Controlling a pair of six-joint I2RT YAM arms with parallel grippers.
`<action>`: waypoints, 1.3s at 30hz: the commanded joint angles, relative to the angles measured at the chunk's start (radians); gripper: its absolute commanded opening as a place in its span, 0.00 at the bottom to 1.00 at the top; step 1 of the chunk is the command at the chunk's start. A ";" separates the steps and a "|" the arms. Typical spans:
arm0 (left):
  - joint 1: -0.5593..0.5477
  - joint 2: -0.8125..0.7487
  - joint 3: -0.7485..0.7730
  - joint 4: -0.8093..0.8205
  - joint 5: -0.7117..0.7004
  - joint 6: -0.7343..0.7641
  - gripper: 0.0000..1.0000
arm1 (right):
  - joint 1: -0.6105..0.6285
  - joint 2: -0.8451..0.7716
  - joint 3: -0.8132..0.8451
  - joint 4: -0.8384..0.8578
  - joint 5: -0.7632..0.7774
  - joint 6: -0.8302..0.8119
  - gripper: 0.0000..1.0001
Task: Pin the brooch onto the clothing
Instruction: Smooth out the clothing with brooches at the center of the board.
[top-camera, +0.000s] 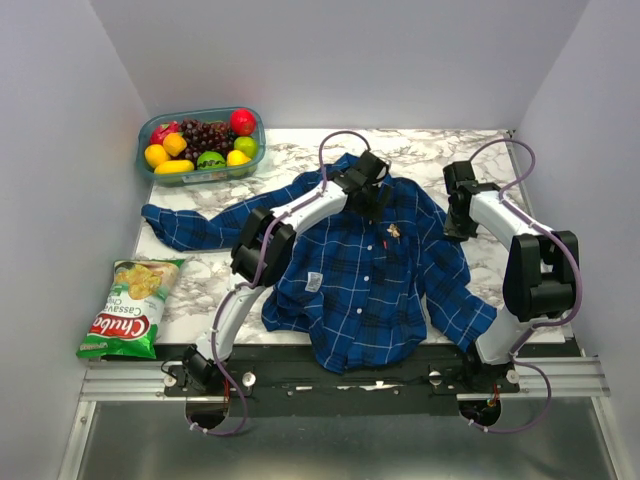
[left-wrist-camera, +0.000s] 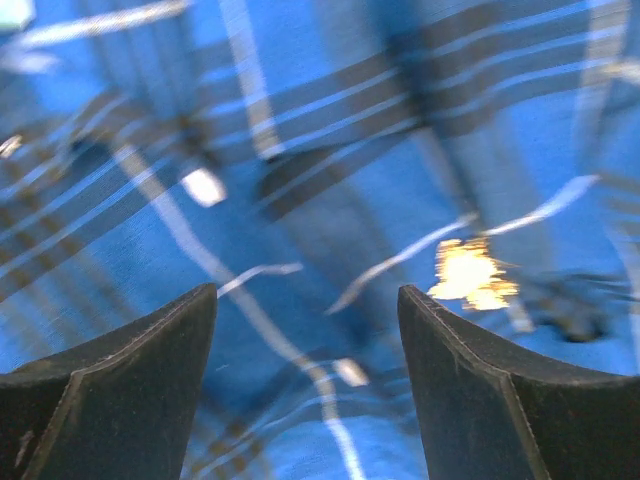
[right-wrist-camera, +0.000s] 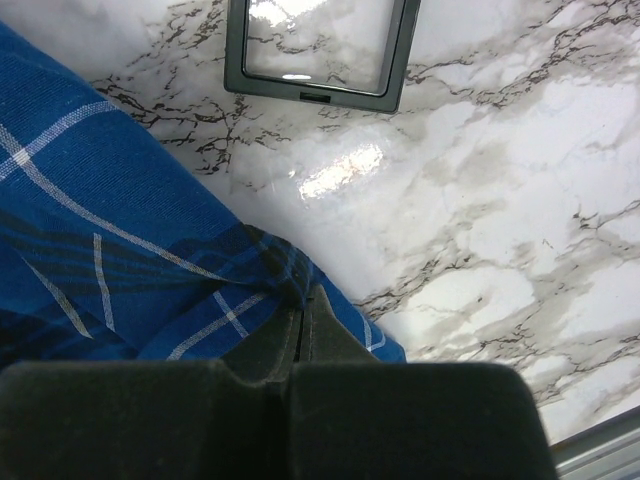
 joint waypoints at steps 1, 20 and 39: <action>0.016 -0.027 -0.023 -0.084 -0.111 0.021 0.79 | -0.007 -0.009 -0.014 0.025 -0.018 -0.005 0.01; 0.018 -0.026 -0.126 0.049 0.076 -0.094 0.77 | -0.007 -0.010 -0.031 0.034 -0.033 -0.011 0.01; 0.021 0.034 -0.118 -0.003 0.087 -0.042 0.05 | -0.007 -0.023 -0.022 0.022 -0.012 -0.017 0.01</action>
